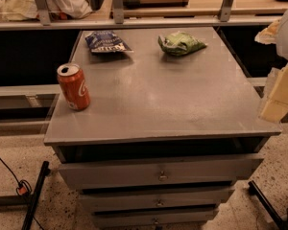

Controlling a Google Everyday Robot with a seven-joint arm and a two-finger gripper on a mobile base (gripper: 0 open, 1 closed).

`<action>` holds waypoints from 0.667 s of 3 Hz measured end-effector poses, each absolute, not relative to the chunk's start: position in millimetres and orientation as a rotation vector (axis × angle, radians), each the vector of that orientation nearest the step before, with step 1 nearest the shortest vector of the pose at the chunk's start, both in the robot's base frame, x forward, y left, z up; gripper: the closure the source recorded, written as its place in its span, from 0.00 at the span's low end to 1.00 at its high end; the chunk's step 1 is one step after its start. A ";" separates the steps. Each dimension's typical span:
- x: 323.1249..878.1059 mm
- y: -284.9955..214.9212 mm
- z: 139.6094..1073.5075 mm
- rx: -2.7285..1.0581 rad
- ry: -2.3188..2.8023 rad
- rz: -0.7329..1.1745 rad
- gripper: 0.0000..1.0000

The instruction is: Move green jalapeno chip bag near coke can

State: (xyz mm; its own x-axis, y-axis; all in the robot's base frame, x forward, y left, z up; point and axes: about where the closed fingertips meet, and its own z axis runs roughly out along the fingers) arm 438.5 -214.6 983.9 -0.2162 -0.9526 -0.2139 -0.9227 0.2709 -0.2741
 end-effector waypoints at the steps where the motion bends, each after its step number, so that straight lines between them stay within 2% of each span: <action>1: 438.5 -214.6 983.9 -1.710 2.211 -0.124 0.00; 2: 454.1 -213.8 988.4 -1.727 2.170 -0.189 0.00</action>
Offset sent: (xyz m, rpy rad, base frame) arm 0.0388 0.0008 0.0059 -0.0707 -0.0880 0.0491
